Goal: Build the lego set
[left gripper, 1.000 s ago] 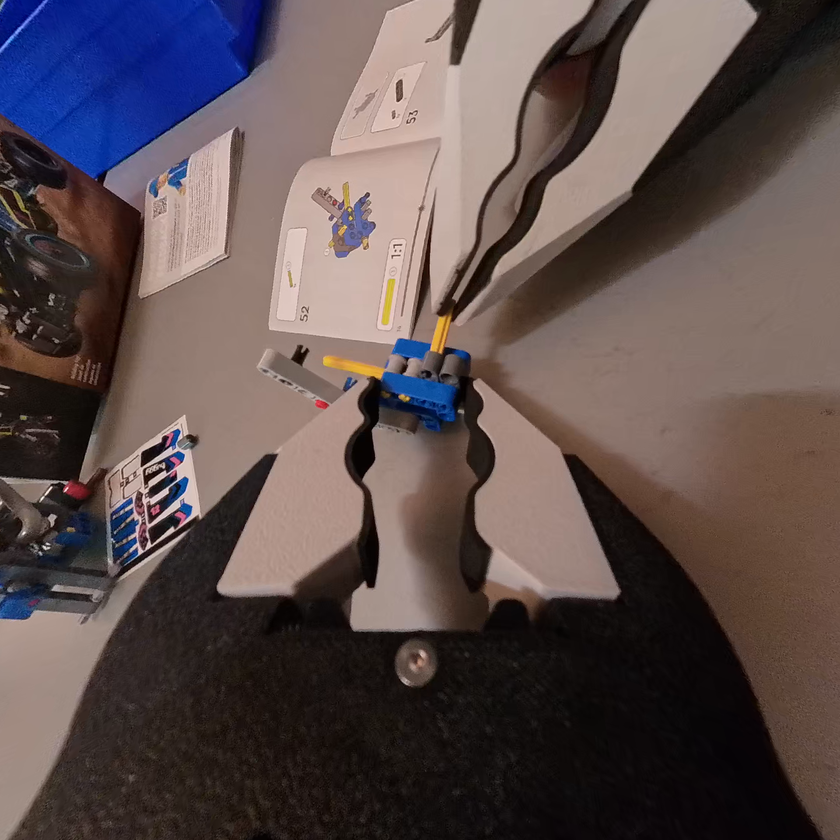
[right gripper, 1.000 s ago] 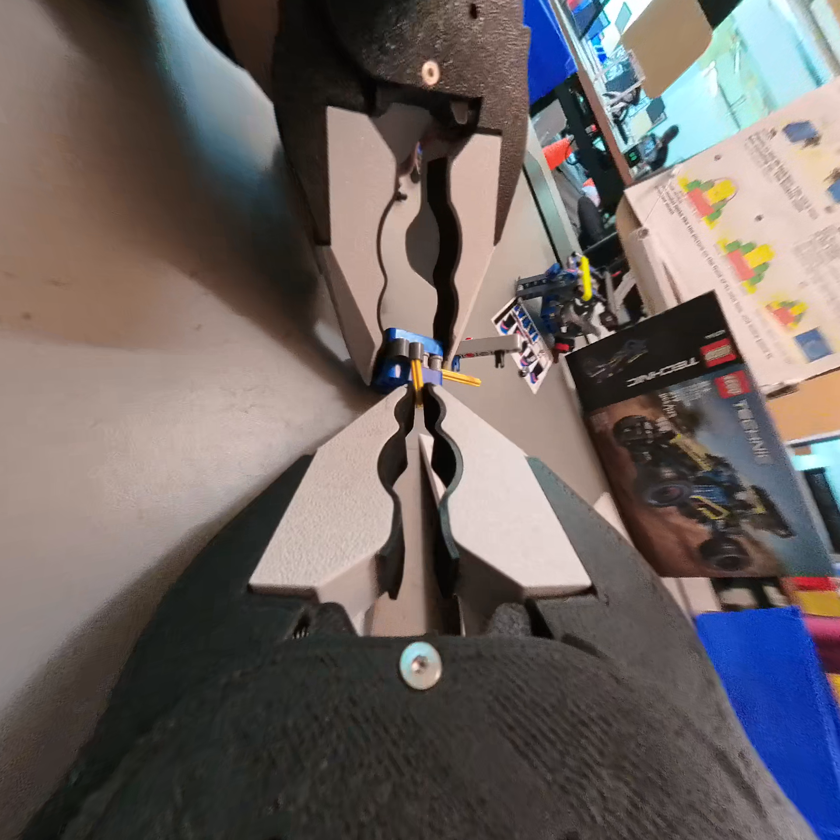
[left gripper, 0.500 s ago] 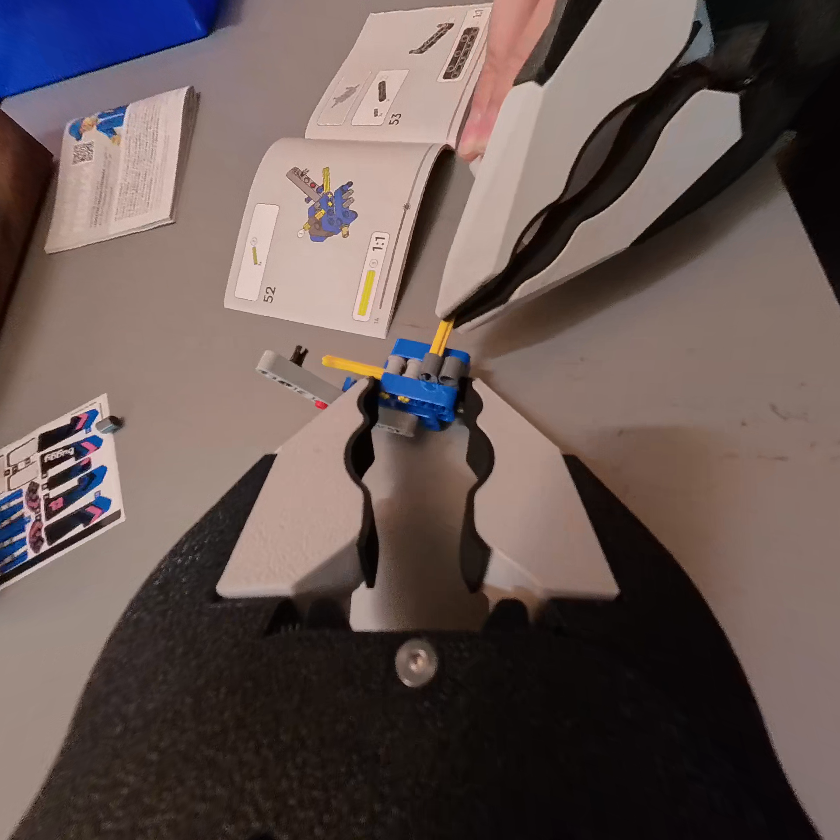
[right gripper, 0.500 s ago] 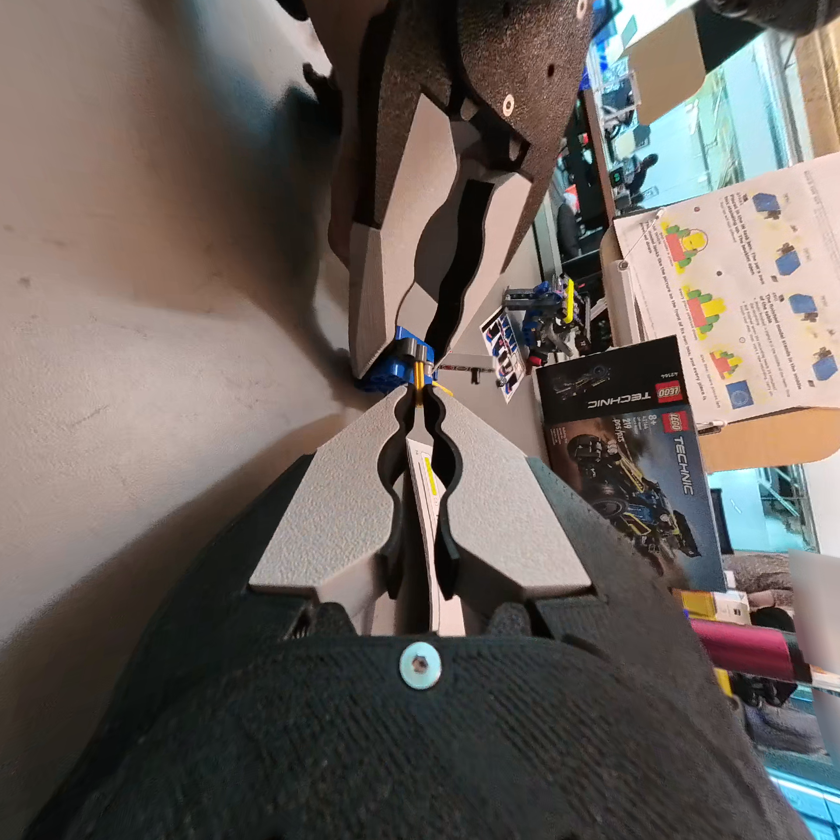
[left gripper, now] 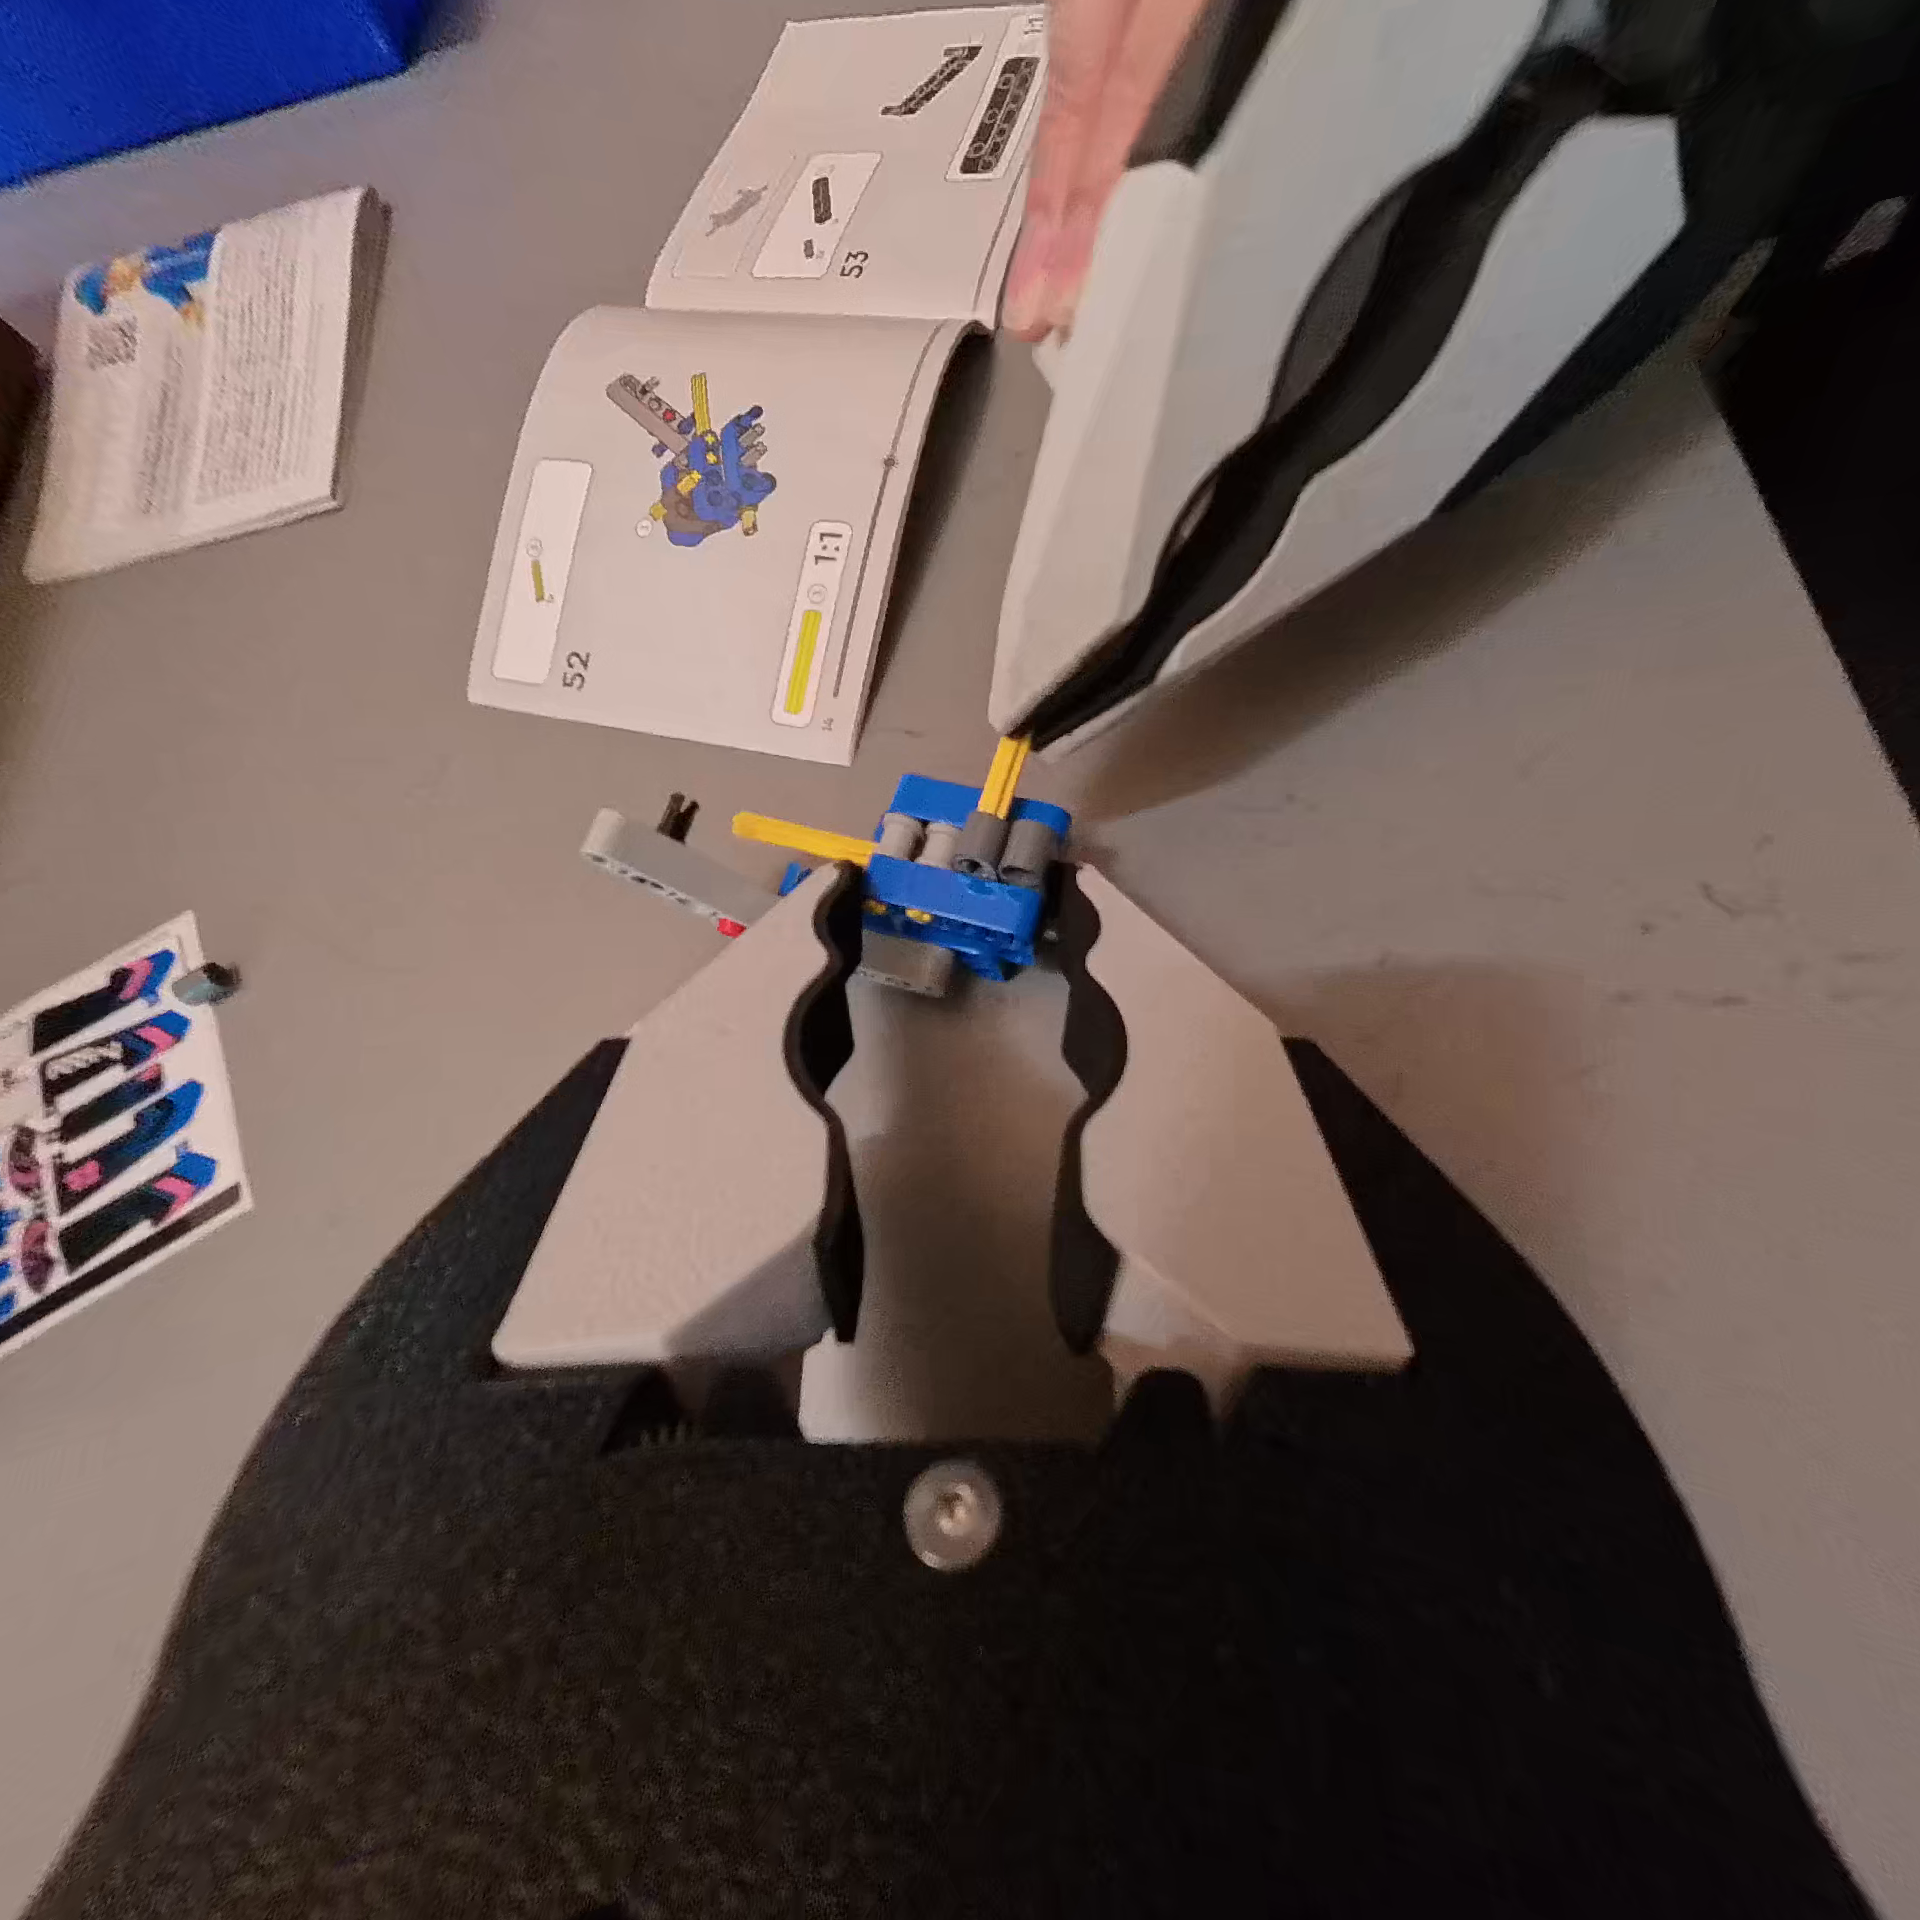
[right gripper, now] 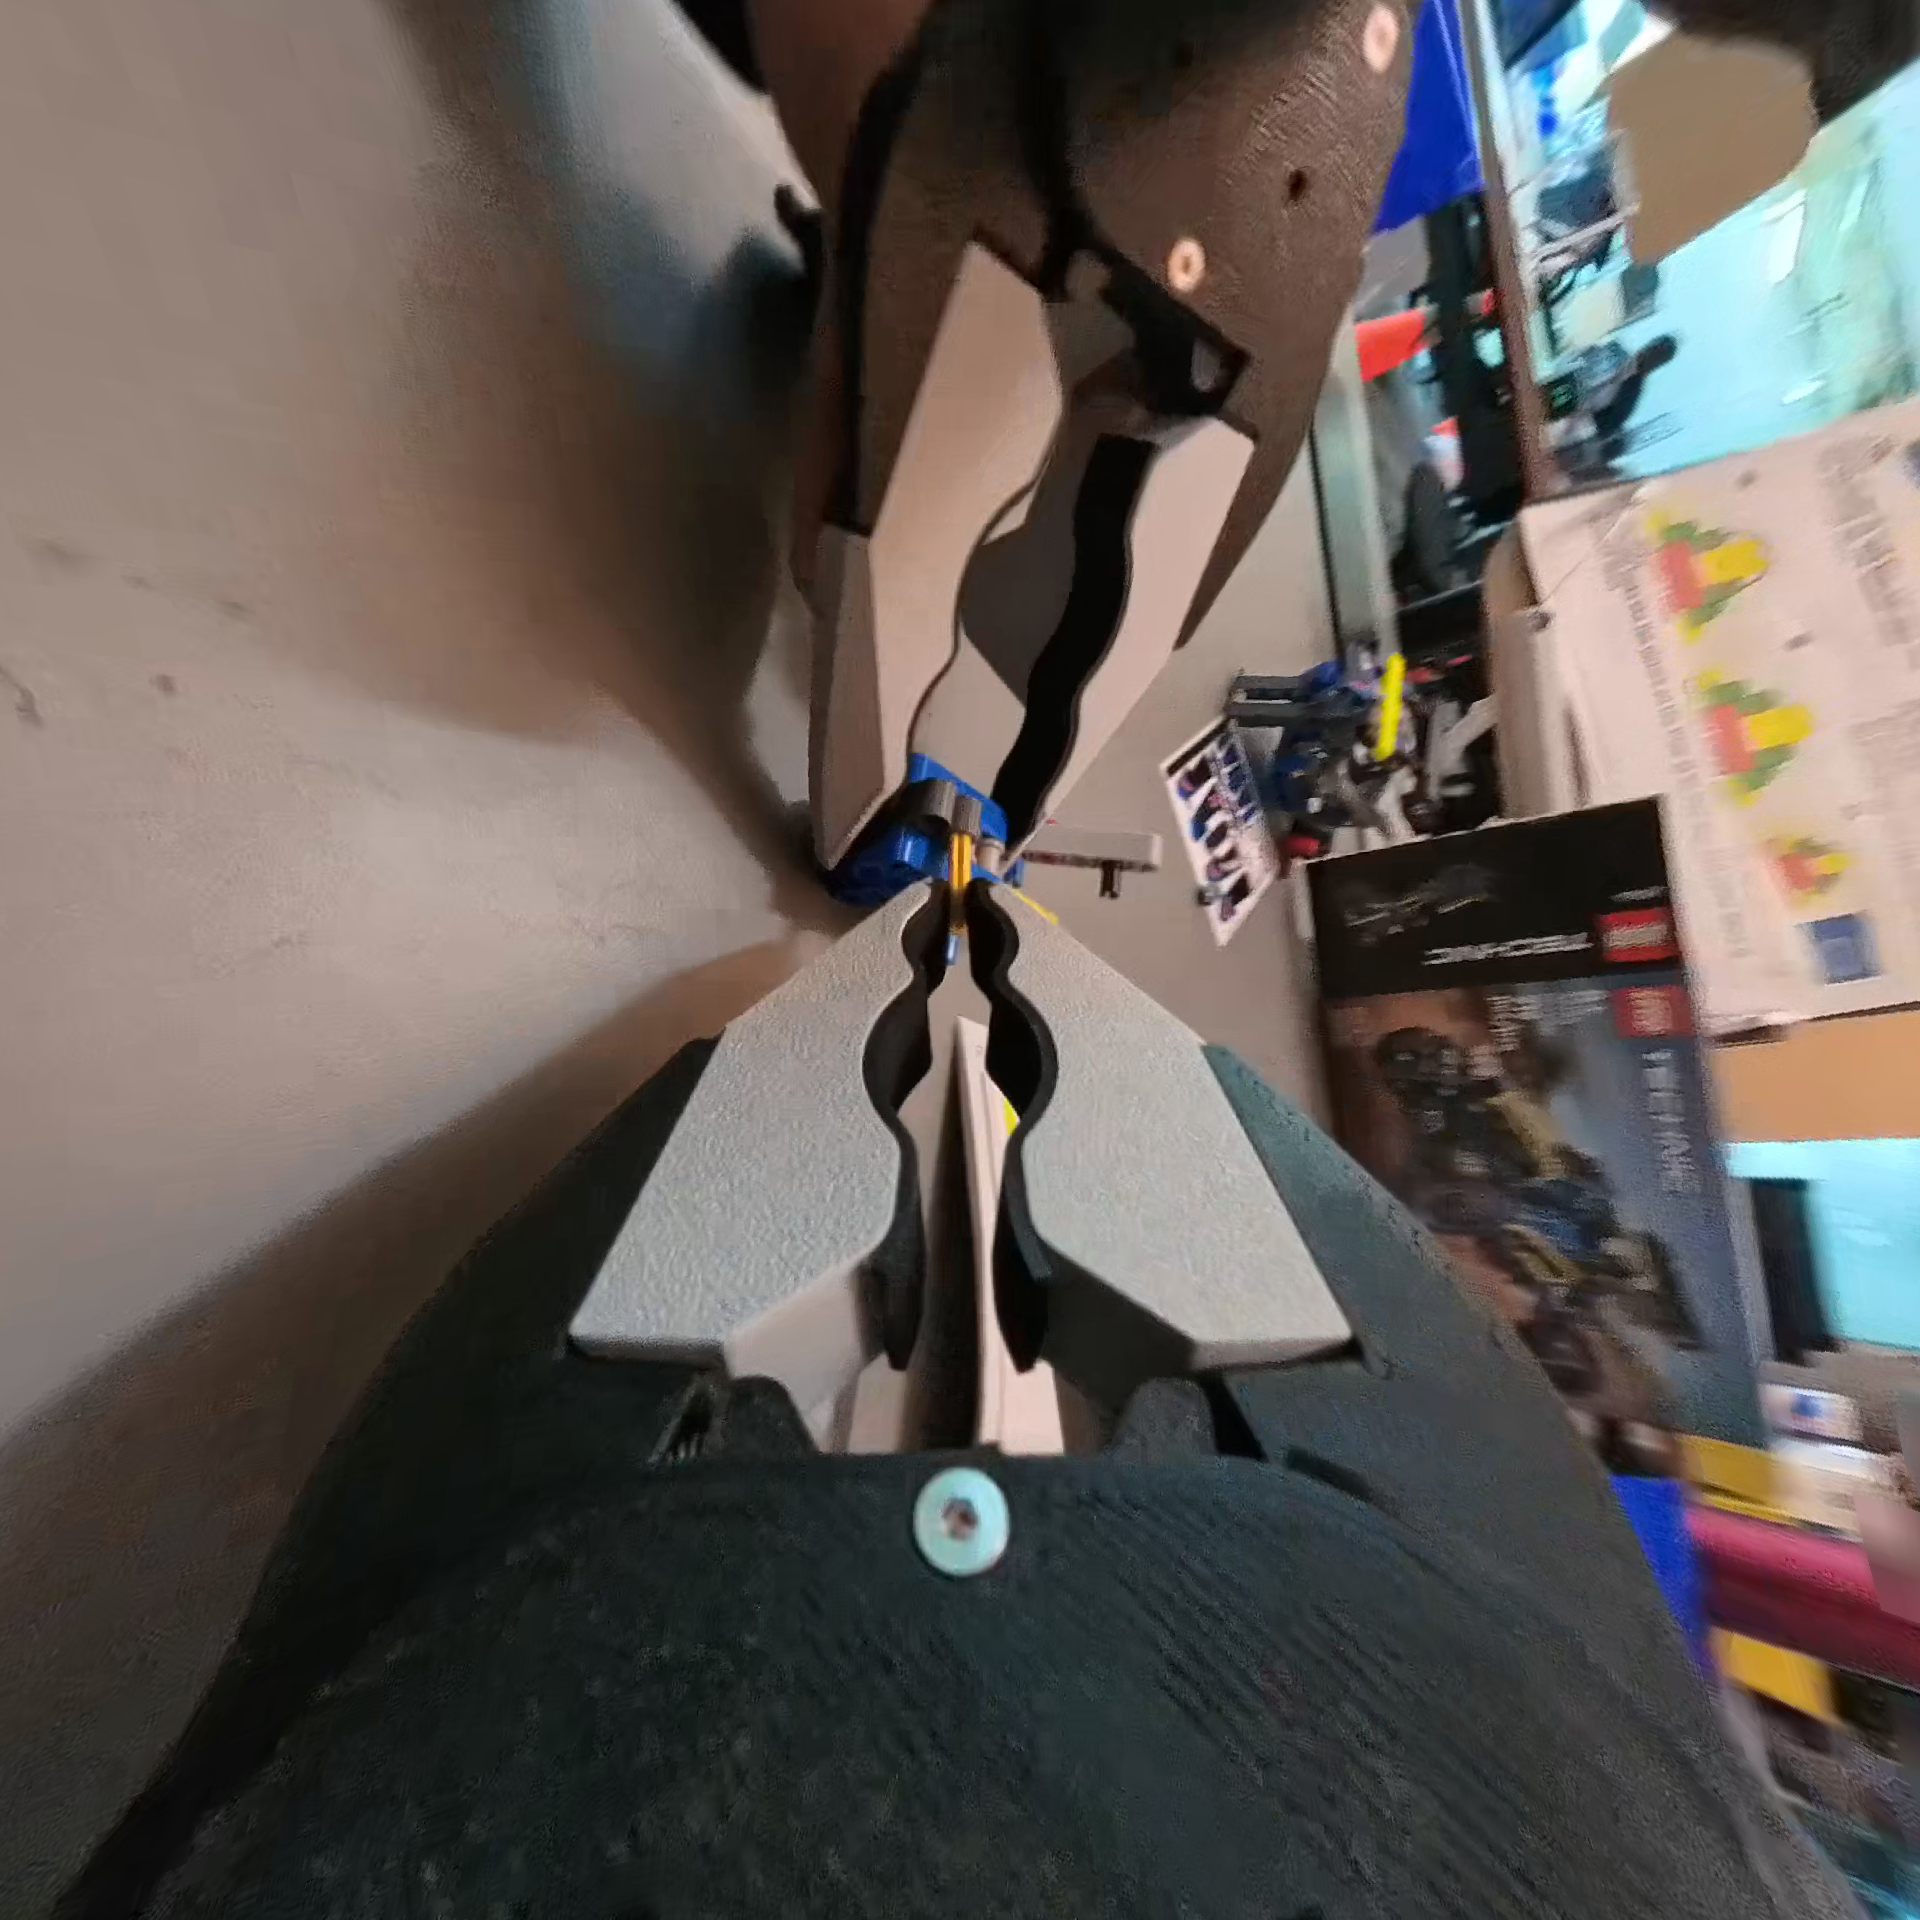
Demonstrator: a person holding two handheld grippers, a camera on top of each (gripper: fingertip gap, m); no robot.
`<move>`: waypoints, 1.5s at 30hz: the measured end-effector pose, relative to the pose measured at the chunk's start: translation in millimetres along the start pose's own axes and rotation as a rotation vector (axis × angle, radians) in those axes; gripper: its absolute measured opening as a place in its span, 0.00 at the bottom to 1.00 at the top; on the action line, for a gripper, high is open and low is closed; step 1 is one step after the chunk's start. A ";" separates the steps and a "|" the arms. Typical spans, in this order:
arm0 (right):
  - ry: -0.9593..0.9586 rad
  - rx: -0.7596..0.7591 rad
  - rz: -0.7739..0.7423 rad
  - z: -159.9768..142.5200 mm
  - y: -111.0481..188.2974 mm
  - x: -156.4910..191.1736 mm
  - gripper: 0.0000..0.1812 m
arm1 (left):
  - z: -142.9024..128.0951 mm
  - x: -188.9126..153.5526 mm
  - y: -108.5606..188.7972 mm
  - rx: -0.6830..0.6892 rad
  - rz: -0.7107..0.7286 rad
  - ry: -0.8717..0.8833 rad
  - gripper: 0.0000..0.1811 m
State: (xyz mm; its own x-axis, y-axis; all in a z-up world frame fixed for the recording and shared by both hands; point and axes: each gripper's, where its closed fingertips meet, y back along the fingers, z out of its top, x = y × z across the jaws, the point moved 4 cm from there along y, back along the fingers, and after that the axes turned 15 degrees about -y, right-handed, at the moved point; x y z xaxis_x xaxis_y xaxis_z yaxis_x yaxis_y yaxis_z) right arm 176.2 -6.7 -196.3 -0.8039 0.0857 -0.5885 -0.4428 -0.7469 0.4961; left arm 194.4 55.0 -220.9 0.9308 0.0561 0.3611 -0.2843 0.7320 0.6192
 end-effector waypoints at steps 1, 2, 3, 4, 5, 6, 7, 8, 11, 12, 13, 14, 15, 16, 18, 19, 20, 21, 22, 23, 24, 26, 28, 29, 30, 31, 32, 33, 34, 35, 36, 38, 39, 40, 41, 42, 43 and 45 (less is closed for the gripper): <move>-0.052 -0.007 0.027 -0.5 0.1 -1.6 0.02 | 0.3 0.8 -0.5 0.008 0.018 -0.020 0.19; -0.094 -0.007 0.048 -0.8 0.0 -2.8 0.02 | 0.5 1.7 -0.7 0.019 0.038 -0.048 0.19; -0.116 -0.001 0.055 -0.6 -0.4 -3.6 0.02 | 0.6 2.5 -0.8 0.033 0.058 -0.076 0.19; -0.126 0.009 0.052 -0.4 -1.5 -4.3 0.02 | 0.5 3.5 -0.8 0.050 0.077 -0.099 0.19; -0.135 0.013 0.050 0.2 -2.5 -4.6 0.02 | 0.2 4.5 -0.6 0.065 0.094 -0.119 0.19; -0.160 0.011 0.057 0.8 -3.4 -5.0 0.01 | -0.2 5.1 -0.1 0.074 0.104 -0.135 0.19; -0.188 0.004 0.071 1.3 -4.0 -5.7 0.01 | -0.5 5.5 0.3 0.077 0.110 -0.145 0.19; -0.208 -0.007 0.078 0.6 -4.6 -6.7 0.01 | -0.9 5.8 0.4 0.076 0.112 -0.141 0.19; -0.279 -0.066 0.102 -2.2 -6.2 -8.5 0.01 | -2.3 6.7 0.4 0.055 0.098 -0.098 0.19; -0.313 -0.085 0.113 -3.1 -6.4 -8.9 0.01 | -2.6 6.8 0.4 0.050 0.097 -0.087 0.19; -0.335 -0.104 0.123 -3.8 -6.2 -9.2 0.01 | -2.6 6.9 0.3 0.049 0.099 -0.080 0.19; -0.341 -0.119 0.129 -4.4 -5.7 -9.3 0.01 | -2.4 7.0 0.1 0.052 0.102 -0.084 0.19; -0.348 -0.130 0.134 -4.9 -5.6 -9.3 0.01 | -1.9 7.0 -0.2 0.057 0.106 -0.095 0.19; -0.363 -0.140 0.143 -5.1 -5.7 -9.3 0.01 | -1.2 6.7 -0.6 0.064 0.111 -0.107 0.19; -0.404 -0.177 0.161 -3.0 -5.4 -9.8 0.00 | 0.9 5.2 -1.8 0.067 0.111 -0.124 0.19; -0.417 -0.199 0.166 -1.3 -4.5 -10.2 0.00 | 2.1 4.2 -2.6 0.061 0.107 -0.125 0.19; -0.420 -0.208 0.175 -0.7 -3.6 -9.9 0.00 | 2.9 3.5 -3.2 0.057 0.104 -0.123 0.19; -0.416 -0.199 0.181 -2.2 -2.5 -10.1 0.01 | 3.1 3.3 -3.5 0.056 0.104 -0.122 0.19; -0.410 -0.181 0.180 -5.2 -0.7 -10.8 0.04 | 3.0 3.4 -3.4 0.056 0.104 -0.123 0.19; -0.413 -0.161 0.181 -8.8 1.4 -12.3 0.08 | 2.9 3.4 -3.3 0.054 0.104 -0.121 0.19; -0.431 -0.145 0.182 -12.3 3.3 -14.4 0.10 | 2.8 3.4 -3.2 0.053 0.103 -0.120 0.19; -0.477 -0.116 0.213 -20.2 6.8 -15.0 0.14 | 2.6 3.4 -3.0 0.054 0.102 -0.121 0.19; -0.507 -0.027 0.341 -30.6 12.2 -3.6 0.16 | 2.1 3.3 -2.1 0.060 0.100 -0.125 0.19; -0.512 0.010 0.359 -35.6 13.8 -2.1 0.16 | 1.7 3.6 -1.4 0.064 0.100 -0.127 0.19; -0.508 0.026 0.311 -39.9 12.8 -7.5 0.15 | 1.0 3.9 -0.7 0.068 0.100 -0.126 0.19; -0.505 0.024 0.234 -43.0 10.5 -16.4 0.10 | 0.4 4.4 -0.2 0.070 0.099 -0.123 0.19; -0.508 0.016 0.215 -43.5 8.6 -19.6 0.08 | -0.1 4.9 0.1 0.069 0.099 -0.120 0.19; -0.516 0.015 0.252 -42.5 7.0 -17.2 0.08 | -0.5 5.0 0.1 0.066 0.099 -0.117 0.19; -0.515 0.026 0.287 -42.9 4.9 -15.1 0.09 | -0.6 5.1 0.1 0.063 0.098 -0.113 0.19; -0.497 0.043 0.308 -44.7 2.3 -13.9 0.11 | -0.7 5.1 0.1 0.061 0.098 -0.111 0.19; -0.476 0.063 0.332 -47.1 -0.3 -12.8 0.14 | -0.7 5.1 0.1 0.060 0.098 -0.111 0.19; -0.441 0.090 0.372 -49.7 -5.0 -13.8 0.13 | -0.6 4.9 0.1 0.057 0.099 -0.117 0.19; -0.434 0.086 0.403 -49.1 -6.8 -14.4 0.12 | -0.5 4.5 0.0 0.055 0.097 -0.118 0.19; -0.439 0.079 0.436 -48.6 -8.8 -14.9 0.11 | -0.2 4.1 -0.1 0.052 0.094 -0.115 0.19; -0.456 0.076 0.477 -48.8 -10.5 -14.8 0.10 | -0.1 4.0 -0.1 0.049 0.093 -0.113 0.19; -0.480 0.074 0.522 -48.9 -11.5 -14.2 0.08 | 0.0 3.8 -0.2 0.047 0.091 -0.114 0.19; -0.504 0.073 0.548 -49.6 -12.6 -14.8 0.07 | 0.1 3.6 -0.2 0.045 0.089 -0.113 0.19; -0.552 0.064 0.587 -49.9 -13.6 -14.2 0.05 | 0.0 3.3 -0.2 0.040 0.085 -0.109 0.19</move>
State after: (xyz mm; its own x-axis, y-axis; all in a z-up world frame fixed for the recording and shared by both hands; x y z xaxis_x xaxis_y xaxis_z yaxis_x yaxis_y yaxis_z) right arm 213.5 -30.6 -226.5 -0.9851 0.0170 0.1709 0.1039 -0.7335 0.6717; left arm 197.6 55.1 -219.8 0.8729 0.0409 0.4861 -0.3723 0.6997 0.6097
